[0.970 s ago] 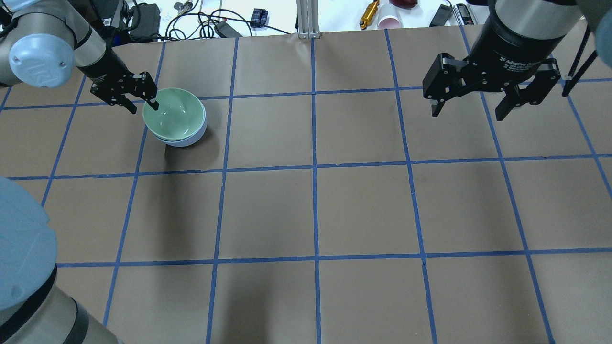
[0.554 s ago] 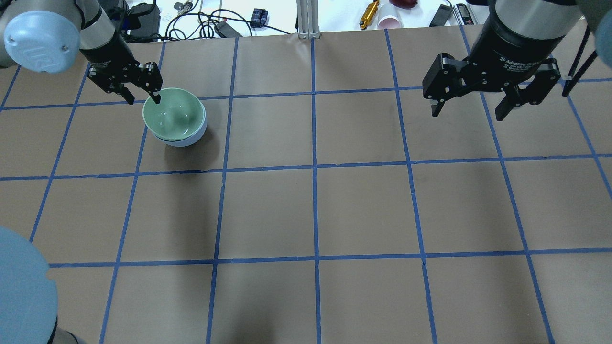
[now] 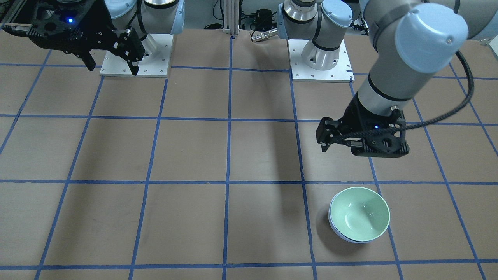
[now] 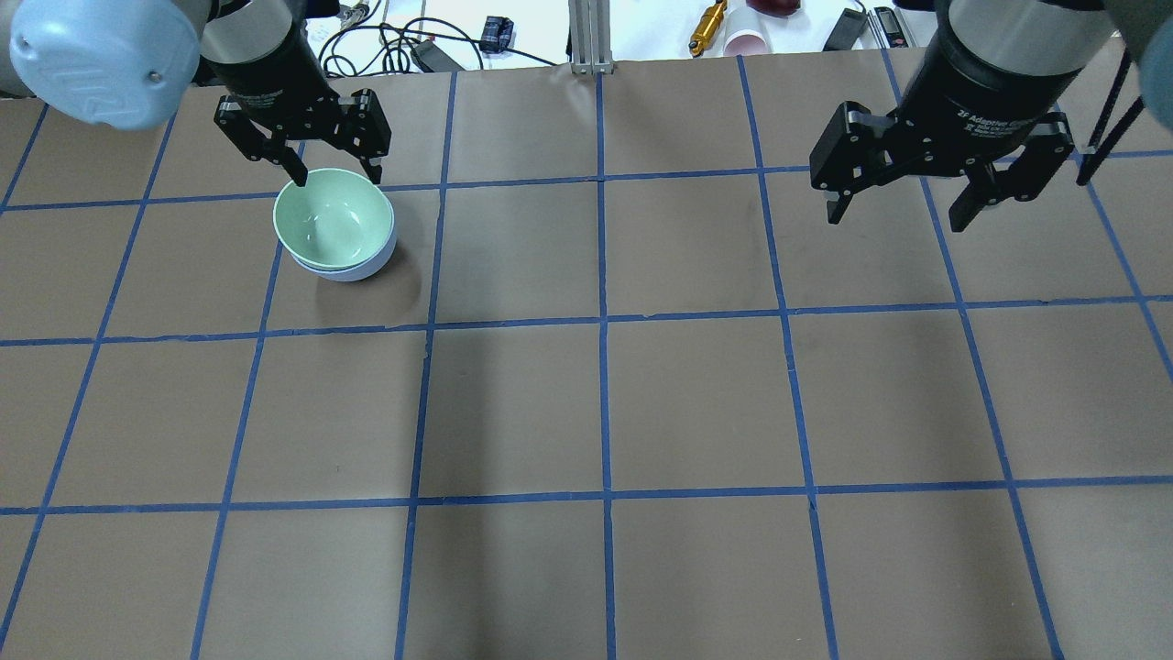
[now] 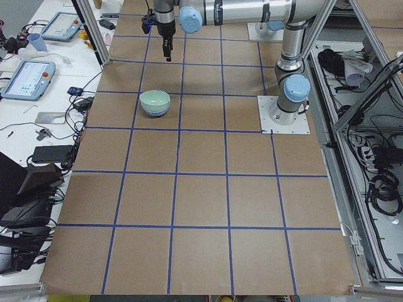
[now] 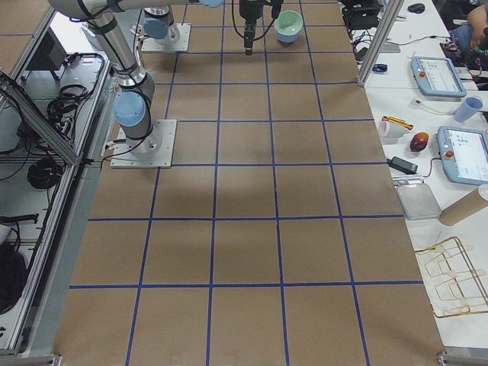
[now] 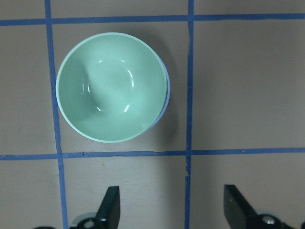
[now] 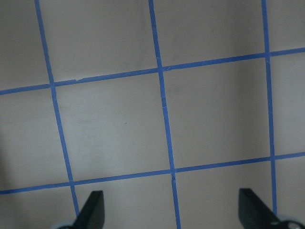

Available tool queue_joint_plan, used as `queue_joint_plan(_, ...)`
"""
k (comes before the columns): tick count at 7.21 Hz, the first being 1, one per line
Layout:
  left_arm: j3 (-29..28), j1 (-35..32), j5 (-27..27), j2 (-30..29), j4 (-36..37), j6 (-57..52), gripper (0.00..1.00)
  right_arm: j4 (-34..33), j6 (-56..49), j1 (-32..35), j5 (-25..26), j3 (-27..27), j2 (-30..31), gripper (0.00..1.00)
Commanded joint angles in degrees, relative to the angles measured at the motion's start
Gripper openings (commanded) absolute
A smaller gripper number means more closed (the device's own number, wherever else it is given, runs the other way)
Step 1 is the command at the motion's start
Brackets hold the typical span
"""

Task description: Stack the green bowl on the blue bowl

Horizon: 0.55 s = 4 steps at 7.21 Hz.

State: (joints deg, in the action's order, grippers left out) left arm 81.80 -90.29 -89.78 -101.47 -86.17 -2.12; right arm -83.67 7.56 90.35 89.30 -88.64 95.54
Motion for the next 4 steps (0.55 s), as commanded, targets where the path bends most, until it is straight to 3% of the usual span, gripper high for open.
queue_joint_plan(1, 0.5, -3.3, 0.0, 3.8, -1.1, 0.6, 0.92, 0.0, 0.0, 0.0, 0.0, 0.0, 0.0, 1.00)
queue_joint_plan(4, 0.3, -2.1, 0.0, 6.4, -4.5, 0.5, 1.00, 0.0, 0.0, 0.0, 0.0, 0.0, 0.0, 1.00)
